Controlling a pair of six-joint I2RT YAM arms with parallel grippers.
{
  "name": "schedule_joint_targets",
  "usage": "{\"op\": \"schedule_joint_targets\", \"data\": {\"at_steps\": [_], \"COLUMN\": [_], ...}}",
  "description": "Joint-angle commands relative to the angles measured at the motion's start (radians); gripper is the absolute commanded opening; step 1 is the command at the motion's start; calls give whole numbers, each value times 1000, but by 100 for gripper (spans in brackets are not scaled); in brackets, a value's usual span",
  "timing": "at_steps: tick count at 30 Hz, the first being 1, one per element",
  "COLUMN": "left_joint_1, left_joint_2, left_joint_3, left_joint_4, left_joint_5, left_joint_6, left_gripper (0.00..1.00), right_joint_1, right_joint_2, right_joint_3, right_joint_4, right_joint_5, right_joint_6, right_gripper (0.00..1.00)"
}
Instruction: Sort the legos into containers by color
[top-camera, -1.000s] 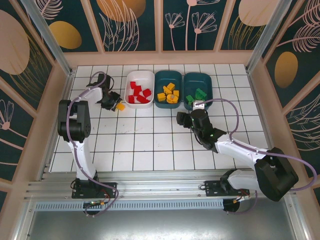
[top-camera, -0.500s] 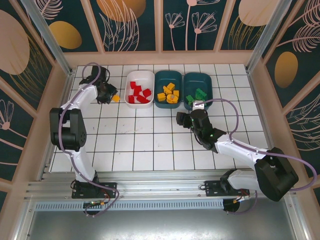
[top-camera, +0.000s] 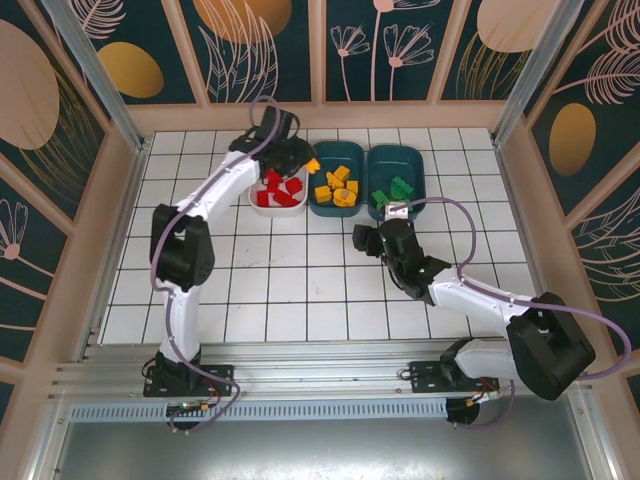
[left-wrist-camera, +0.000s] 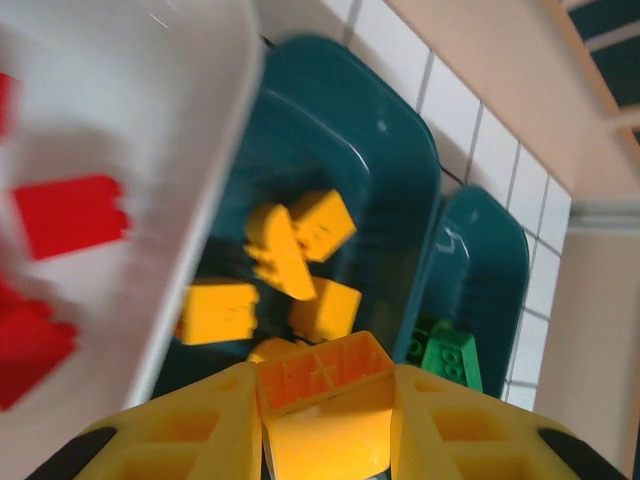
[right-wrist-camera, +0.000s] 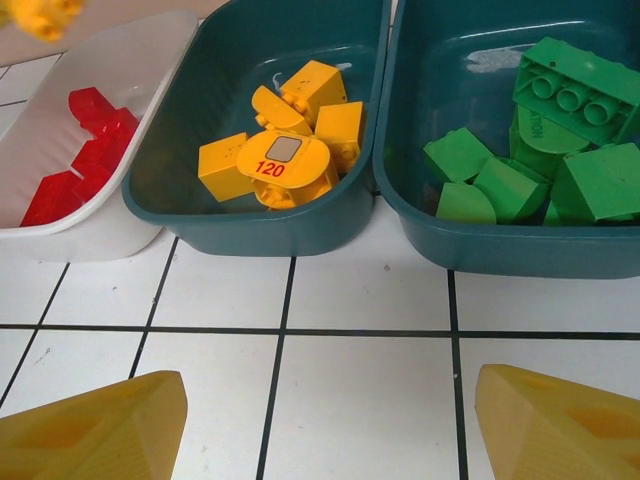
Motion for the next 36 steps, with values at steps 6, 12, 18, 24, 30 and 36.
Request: {"op": "schedule_joint_targets", "data": {"at_steps": [6,12,18,24,30,36], "left_joint_1": [-24,-26,-26,-26,-26,-24], "left_joint_2": [195,183,-156,-725,-1136,-1354], "left_joint_3": [220,342,32,-623,-1223,-1735], "left_joint_4": [5,-44,67,403,785,1344], "left_joint_5": [136,123,10,-354,-705,-767], "left_joint_6": [68,168,341,381,470,943], "left_gripper": [50,83,98,98,98,98], "right_joint_1": [-72,-83,-50,33,-28,-194], "right_joint_2": [-22,-73,-199,-311,-159,-179], "right_joint_3": [-17,-4,97,151,233,-26], "right_joint_4": [52,27,-53,55,-14,408], "right_joint_5": [5,57,60,-8,26,-281], "right_joint_6": [21,23,-51,-161,-219,-533], "right_gripper": [80,88,99,99,99,99]}}
